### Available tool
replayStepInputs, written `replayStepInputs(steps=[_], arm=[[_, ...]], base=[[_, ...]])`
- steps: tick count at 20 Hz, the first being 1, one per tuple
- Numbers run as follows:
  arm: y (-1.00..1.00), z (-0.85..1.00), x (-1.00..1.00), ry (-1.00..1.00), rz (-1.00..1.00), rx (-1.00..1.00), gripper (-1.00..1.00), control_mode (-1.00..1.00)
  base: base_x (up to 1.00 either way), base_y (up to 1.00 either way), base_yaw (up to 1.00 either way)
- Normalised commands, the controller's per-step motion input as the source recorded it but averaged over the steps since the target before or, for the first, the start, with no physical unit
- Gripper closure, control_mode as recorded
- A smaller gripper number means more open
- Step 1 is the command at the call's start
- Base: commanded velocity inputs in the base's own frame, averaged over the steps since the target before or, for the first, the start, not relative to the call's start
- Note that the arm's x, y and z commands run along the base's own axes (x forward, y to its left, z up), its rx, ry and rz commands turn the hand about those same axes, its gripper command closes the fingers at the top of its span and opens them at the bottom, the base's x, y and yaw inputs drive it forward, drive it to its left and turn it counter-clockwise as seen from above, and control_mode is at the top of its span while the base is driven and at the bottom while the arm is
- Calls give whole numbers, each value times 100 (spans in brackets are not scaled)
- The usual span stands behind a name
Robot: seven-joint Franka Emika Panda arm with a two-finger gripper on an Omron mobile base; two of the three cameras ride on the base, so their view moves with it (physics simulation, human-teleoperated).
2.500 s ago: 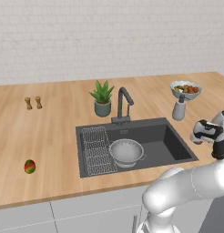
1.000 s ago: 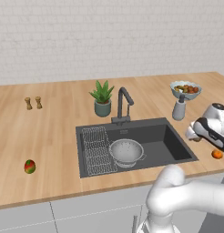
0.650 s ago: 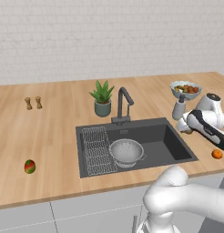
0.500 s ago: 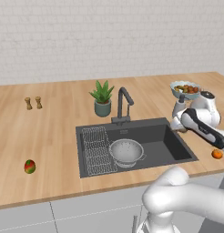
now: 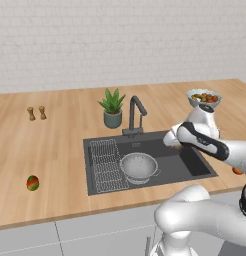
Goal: Put the colander in the sink, put the tangerine, mango, kiwi in the colander, and turn on the sink faucet and pour water over the colander.
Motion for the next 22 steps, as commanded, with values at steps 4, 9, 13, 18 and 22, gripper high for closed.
replayStepInputs(steps=[4,9,13,18,22], arm=[[92,-24,5,4,13,23,100,-100],[75,-42,14,4,9,16,100,-100],[60,-48,50,3,2,2,100,-100],[32,-38,56,4,0,0,100,-100],[6,-30,38,2,0,0,100,-100]], base=[[0,0,0],[0,0,0],[0,0,0],[0,0,0],[0,0,0]])
